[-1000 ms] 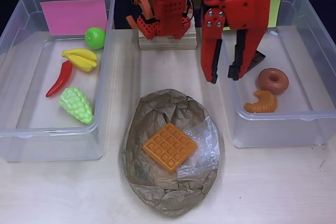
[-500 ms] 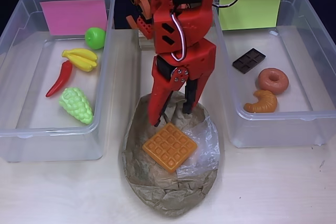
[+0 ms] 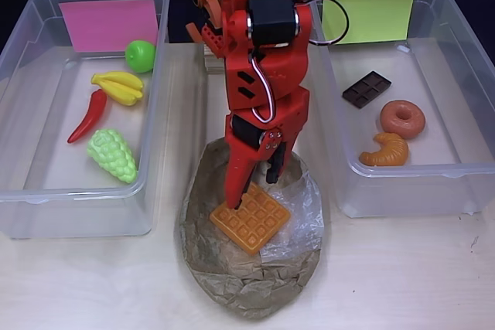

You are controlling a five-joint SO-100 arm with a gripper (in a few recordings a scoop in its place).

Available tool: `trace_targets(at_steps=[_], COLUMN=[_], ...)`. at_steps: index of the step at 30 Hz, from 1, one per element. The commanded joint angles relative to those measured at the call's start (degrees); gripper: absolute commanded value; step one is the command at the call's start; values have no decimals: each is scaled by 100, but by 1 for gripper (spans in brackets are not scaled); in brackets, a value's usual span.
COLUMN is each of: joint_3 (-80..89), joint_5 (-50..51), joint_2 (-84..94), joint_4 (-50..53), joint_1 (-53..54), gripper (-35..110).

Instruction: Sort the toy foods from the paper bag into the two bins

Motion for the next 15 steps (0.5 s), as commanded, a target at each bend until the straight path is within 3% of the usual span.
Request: trace_targets(at_steps=[1,5,15], joint_3=[9,149,123], joint_5=[237,404,220], joint_2=[44,0,-650], joint_4=[290,343,-255], joint_1=[-44,-79,-308], gripper=[34,45,53])
